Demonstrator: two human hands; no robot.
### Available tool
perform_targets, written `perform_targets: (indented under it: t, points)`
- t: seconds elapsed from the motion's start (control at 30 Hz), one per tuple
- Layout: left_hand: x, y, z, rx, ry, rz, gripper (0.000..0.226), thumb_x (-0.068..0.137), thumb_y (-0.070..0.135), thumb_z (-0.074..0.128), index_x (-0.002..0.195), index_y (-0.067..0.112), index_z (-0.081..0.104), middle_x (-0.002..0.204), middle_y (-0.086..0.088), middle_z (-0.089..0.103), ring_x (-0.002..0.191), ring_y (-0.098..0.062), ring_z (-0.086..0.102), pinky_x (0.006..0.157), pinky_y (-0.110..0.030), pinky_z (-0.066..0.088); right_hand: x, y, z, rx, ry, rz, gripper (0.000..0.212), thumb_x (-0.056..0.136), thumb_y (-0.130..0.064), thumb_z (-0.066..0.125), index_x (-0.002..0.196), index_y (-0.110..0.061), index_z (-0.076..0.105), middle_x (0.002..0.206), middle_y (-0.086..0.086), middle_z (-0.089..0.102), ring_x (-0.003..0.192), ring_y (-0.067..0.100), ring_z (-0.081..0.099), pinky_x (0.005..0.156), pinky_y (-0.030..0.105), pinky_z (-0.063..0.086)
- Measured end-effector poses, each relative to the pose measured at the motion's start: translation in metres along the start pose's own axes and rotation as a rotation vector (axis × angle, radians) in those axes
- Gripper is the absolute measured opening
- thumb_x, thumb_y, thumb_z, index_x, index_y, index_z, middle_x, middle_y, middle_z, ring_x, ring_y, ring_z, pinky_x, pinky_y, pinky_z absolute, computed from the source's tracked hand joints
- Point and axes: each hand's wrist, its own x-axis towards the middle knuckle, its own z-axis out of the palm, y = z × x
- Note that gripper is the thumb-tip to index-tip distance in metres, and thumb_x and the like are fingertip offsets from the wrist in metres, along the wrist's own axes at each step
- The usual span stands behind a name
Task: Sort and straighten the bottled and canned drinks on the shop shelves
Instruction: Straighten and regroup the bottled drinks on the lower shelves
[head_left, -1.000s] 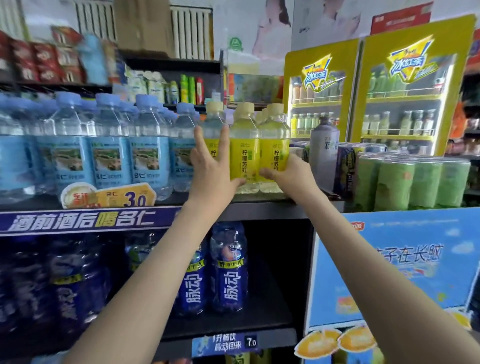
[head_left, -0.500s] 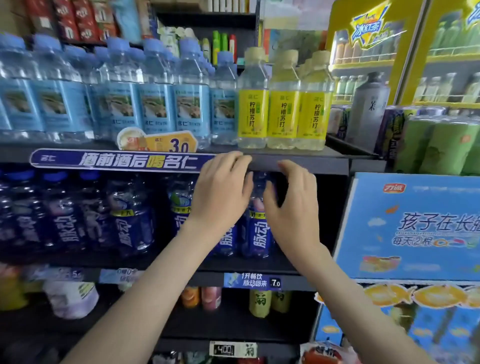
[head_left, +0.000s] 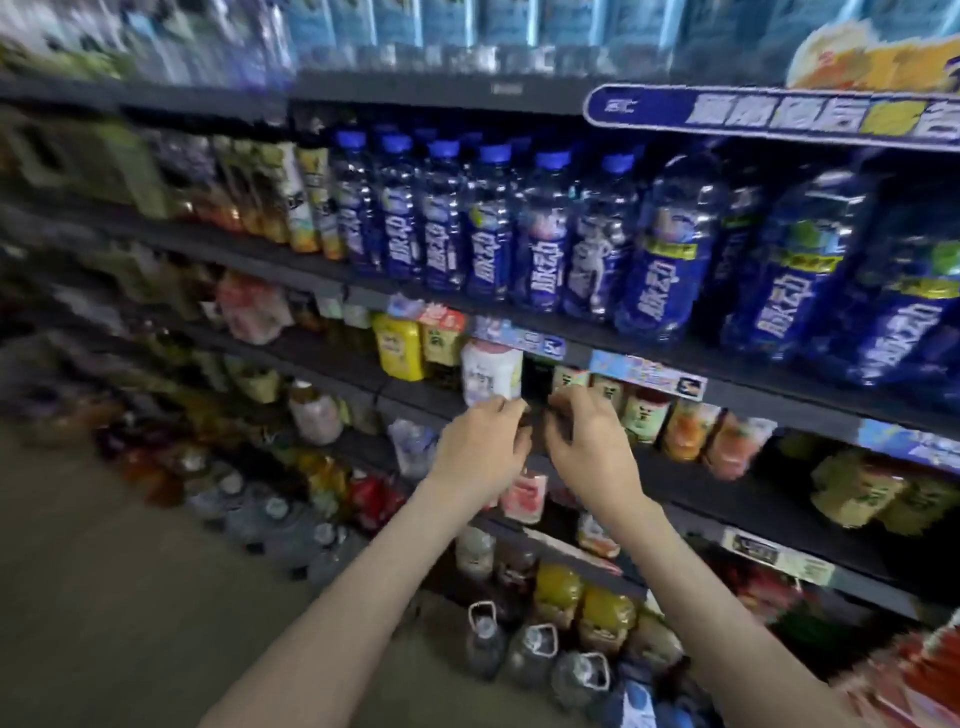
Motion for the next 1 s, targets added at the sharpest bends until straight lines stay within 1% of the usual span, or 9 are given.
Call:
perform_targets:
  t: [0.17, 0.27, 0.33, 0.5, 0.6, 0.67, 0.8, 0.9, 1.0]
  points:
    - [-0.027, -0.135, -0.034, 0.018, 0.018, -0.153, 0.029, 0.097, 0.030, 0.044, 0.122, 0.016, 0.052, 0.114, -0.006, 0.056, 0.106, -0.025, 0.056, 0.079, -0.040, 0.050, 0.033, -0.087, 0.104, 0.049, -0.091, -0.060, 0.022, 0.085, -0.004, 0.060, 0.107, 0.001, 0.060, 0.101, 0.019, 0.061, 0.101, 0.038, 0.055, 0.080, 0.040, 0.044]
    - [-0.036, -0.207, -0.054, 0.071, 0.057, -0.210, 0.029, 0.097, 0.032, 0.043, 0.120, 0.018, 0.052, 0.112, -0.005, 0.057, 0.102, -0.026, 0.058, 0.074, -0.037, 0.049, 0.060, -0.135, 0.159, 0.058, -0.145, -0.105, 0.025, 0.086, -0.005, 0.059, 0.111, 0.001, 0.059, 0.107, 0.018, 0.059, 0.107, 0.034, 0.052, 0.084, 0.033, 0.038]
    - [-0.038, -0.258, -0.064, 0.067, 0.086, -0.254, 0.028, 0.097, 0.032, 0.043, 0.119, 0.018, 0.051, 0.110, -0.005, 0.057, 0.100, -0.026, 0.057, 0.072, -0.036, 0.048, 0.081, -0.168, 0.200, 0.100, -0.183, -0.134, 0.027, 0.087, -0.005, 0.058, 0.113, 0.000, 0.058, 0.111, 0.017, 0.059, 0.110, 0.031, 0.051, 0.086, 0.029, 0.037]
    - [-0.030, -0.393, -0.085, 0.046, 0.132, -0.350, 0.029, 0.096, 0.031, 0.045, 0.121, 0.018, 0.053, 0.113, -0.003, 0.058, 0.101, -0.025, 0.058, 0.074, -0.038, 0.051, 0.143, -0.246, 0.318, 0.175, -0.258, -0.209, 0.028, 0.089, -0.006, 0.053, 0.117, -0.003, 0.057, 0.115, 0.013, 0.057, 0.115, 0.027, 0.048, 0.092, 0.034, 0.041]
    - [-0.023, -0.478, -0.104, 0.073, 0.113, -0.405, 0.026, 0.096, 0.029, 0.046, 0.118, 0.016, 0.054, 0.109, -0.004, 0.058, 0.100, -0.025, 0.058, 0.072, -0.037, 0.050, 0.184, -0.298, 0.391, 0.230, -0.321, -0.235, 0.025, 0.090, -0.007, 0.053, 0.115, -0.003, 0.056, 0.113, 0.013, 0.056, 0.112, 0.028, 0.049, 0.090, 0.035, 0.041]
    - [-0.018, -0.538, -0.123, 0.106, 0.094, -0.450, 0.028, 0.097, 0.031, 0.044, 0.120, 0.017, 0.053, 0.110, -0.004, 0.058, 0.100, -0.024, 0.058, 0.072, -0.034, 0.048, 0.214, -0.335, 0.438, 0.253, -0.358, -0.243, 0.022, 0.090, -0.008, 0.054, 0.112, -0.004, 0.056, 0.111, 0.014, 0.056, 0.108, 0.029, 0.050, 0.085, 0.036, 0.042]
    - [-0.016, -0.656, -0.162, 0.120, 0.113, -0.566, 0.029, 0.098, 0.032, 0.043, 0.121, 0.019, 0.052, 0.108, -0.002, 0.057, 0.098, -0.023, 0.058, 0.070, -0.035, 0.051, 0.269, -0.412, 0.524, 0.259, -0.428, -0.271, 0.028, 0.092, -0.012, 0.053, 0.120, -0.008, 0.054, 0.119, 0.009, 0.055, 0.115, 0.025, 0.048, 0.092, 0.035, 0.043]
    - [-0.018, -0.741, -0.184, 0.115, 0.135, -0.633, 0.027, 0.097, 0.033, 0.043, 0.118, 0.019, 0.053, 0.105, -0.003, 0.058, 0.097, -0.025, 0.059, 0.077, -0.040, 0.053, 0.300, -0.465, 0.585, 0.239, -0.468, -0.289, 0.030, 0.094, -0.018, 0.051, 0.124, -0.012, 0.052, 0.122, 0.005, 0.053, 0.119, 0.022, 0.046, 0.094, 0.036, 0.045]
    - [-0.013, -0.828, -0.203, 0.142, 0.138, -0.655, 0.028, 0.098, 0.033, 0.042, 0.120, 0.020, 0.052, 0.108, -0.004, 0.058, 0.097, -0.025, 0.058, 0.072, -0.037, 0.051, 0.332, -0.514, 0.651, 0.245, -0.483, -0.259, 0.025, 0.095, -0.018, 0.051, 0.120, -0.013, 0.053, 0.120, 0.003, 0.053, 0.118, 0.020, 0.046, 0.093, 0.032, 0.043]
